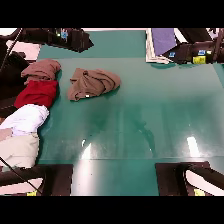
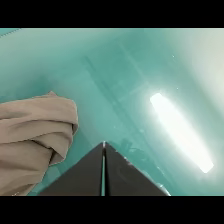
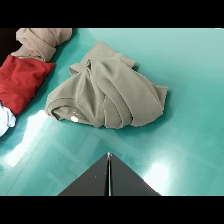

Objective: Fold the shirts.

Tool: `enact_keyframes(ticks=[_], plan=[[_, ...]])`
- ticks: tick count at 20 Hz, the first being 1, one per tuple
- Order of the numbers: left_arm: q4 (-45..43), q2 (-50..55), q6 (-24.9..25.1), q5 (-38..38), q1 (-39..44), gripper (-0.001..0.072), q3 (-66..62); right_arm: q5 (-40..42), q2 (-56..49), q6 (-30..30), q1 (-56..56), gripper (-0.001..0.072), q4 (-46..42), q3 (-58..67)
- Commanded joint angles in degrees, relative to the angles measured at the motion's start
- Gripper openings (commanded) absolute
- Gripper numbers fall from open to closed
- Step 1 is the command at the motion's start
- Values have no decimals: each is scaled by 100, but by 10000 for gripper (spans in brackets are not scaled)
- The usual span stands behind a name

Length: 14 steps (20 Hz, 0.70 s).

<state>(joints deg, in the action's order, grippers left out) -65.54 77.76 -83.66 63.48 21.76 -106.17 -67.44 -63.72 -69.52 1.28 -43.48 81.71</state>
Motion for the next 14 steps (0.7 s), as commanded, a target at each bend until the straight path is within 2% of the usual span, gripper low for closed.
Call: enact_keyframes(ticks=[1,5,7,8,9,10,12,14], plan=[[0,-4,-2,-52,2,31,-7,-2,2,0,-2,16,0,7],[20,-9,-210,-538,2,31,-9,0,2,0,-2,16,0,7],[37,7,-63,-566,2,33,-7,227,2,0,-2,16,26,7],[-44,42,203,-605,2,165,-7,295,2,-2,-2,16,46,7],[-269,146,289,-601,2,498,-7,295,2,-2,-2,16,46,7],[-533,302,232,-570,2,555,-7,302,2,-2,-2,16,46,7],[-890,835,-39,-396,-4,551,-4,313,2,-2,-2,16,46,7],[-896,1480,-212,-326,-2,551,-4,289,2,-2,-2,16,44,7]])
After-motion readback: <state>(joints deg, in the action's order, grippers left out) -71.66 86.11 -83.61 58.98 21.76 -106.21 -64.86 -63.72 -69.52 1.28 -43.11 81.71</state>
